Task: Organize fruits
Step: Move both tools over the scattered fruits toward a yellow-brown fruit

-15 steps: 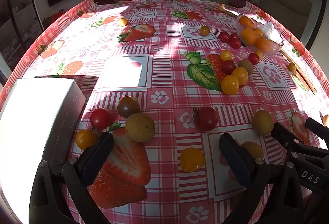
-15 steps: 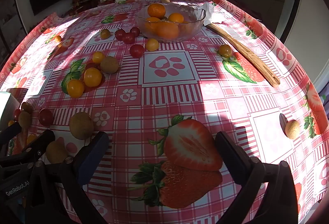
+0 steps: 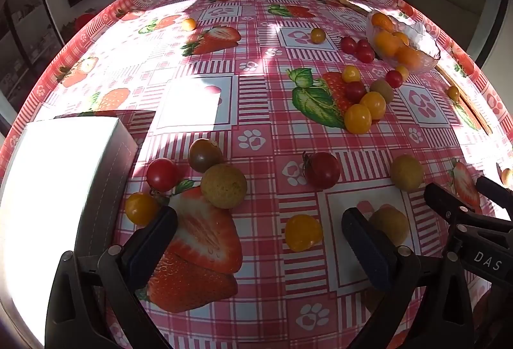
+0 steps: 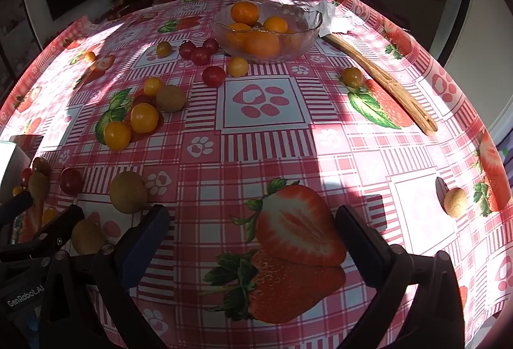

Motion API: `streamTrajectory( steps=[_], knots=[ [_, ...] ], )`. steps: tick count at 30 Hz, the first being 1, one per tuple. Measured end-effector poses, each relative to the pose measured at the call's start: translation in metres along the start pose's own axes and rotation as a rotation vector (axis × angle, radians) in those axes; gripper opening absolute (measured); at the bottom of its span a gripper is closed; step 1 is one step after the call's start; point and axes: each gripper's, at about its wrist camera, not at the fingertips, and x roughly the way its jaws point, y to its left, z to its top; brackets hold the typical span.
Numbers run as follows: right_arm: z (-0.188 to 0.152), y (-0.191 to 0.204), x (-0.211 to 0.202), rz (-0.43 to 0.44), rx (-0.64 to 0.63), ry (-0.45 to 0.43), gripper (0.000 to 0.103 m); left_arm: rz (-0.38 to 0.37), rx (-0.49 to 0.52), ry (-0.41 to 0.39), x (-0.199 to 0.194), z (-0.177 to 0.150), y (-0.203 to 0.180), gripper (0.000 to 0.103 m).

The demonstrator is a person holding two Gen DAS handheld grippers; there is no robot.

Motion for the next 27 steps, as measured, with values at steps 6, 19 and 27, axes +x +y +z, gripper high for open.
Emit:
streamTrajectory(
  steps=[6, 19, 27],
  knots=[
    [-0.011, -0.014, -0.014, 0.04, 0.061, 0.027, 0.103, -0.074, 0.004, -0.017, -0.027, -0.007, 0.008, 0.103],
    [-0.036, -0.008, -0.057, 0.134, 0.05, 0.085, 0.103, -0.053, 0.039, 0.066, -0.063, -0.044, 0.016, 0.103],
    [-0.048, -0.006, -0.068, 0.13, 0.037, 0.103, 0.103, -0.026, 0.052, 0.075, -0.075, -0.057, 0.012, 0.103]
  ],
)
